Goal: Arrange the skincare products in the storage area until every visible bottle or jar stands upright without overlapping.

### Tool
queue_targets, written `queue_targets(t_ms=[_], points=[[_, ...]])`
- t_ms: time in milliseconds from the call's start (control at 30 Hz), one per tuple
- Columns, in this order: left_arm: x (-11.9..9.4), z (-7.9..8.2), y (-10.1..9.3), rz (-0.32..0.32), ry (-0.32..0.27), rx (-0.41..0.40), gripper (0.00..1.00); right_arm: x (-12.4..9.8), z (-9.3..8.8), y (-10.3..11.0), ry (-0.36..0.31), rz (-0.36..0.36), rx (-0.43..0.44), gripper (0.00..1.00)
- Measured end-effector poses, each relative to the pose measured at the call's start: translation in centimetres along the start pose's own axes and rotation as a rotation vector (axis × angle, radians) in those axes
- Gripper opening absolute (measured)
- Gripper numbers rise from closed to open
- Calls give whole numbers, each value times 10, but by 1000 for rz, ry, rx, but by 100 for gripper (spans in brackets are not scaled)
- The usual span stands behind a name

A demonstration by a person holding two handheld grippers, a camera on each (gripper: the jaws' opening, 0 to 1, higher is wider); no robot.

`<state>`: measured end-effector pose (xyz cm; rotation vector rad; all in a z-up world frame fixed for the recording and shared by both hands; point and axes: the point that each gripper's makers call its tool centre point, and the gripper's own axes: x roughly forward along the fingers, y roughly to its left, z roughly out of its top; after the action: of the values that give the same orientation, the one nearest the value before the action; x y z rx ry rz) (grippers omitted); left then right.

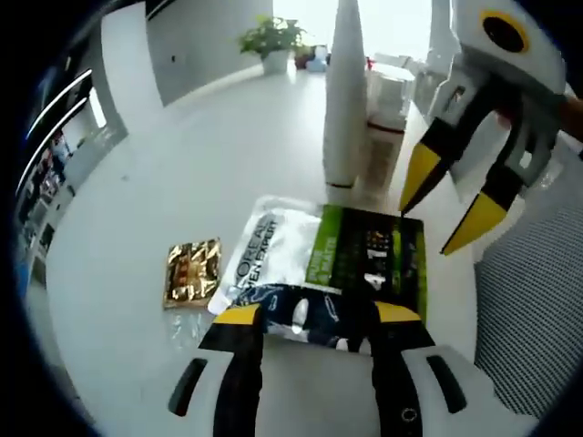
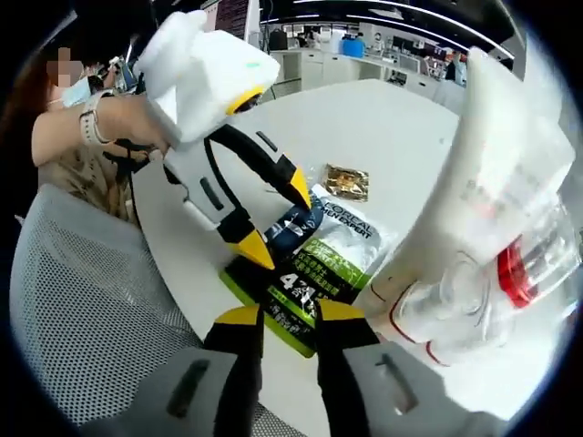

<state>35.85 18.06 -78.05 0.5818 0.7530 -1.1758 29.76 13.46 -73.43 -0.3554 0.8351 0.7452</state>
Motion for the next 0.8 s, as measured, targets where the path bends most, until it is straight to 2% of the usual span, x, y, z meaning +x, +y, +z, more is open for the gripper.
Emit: queue_targets(t_ms=[200, 300, 533, 600, 800], points=[[-2, 1, 1, 15, 19, 9, 44, -17, 5, 2, -40, -11, 0, 23], [-7, 5, 2, 36, 5, 17, 43, -26, 6, 2, -60, -13, 2, 23], [-23, 14, 1, 64, -30, -29, 44, -43, 4, -7, -94, -43, 22, 23], [-27, 19, -2, 60, -52, -63, 45, -46, 3, -11, -98, -53, 24, 23], [-43, 26, -7, 95, -89, -113, 49, -61, 7, -13, -136, -55, 33, 24]])
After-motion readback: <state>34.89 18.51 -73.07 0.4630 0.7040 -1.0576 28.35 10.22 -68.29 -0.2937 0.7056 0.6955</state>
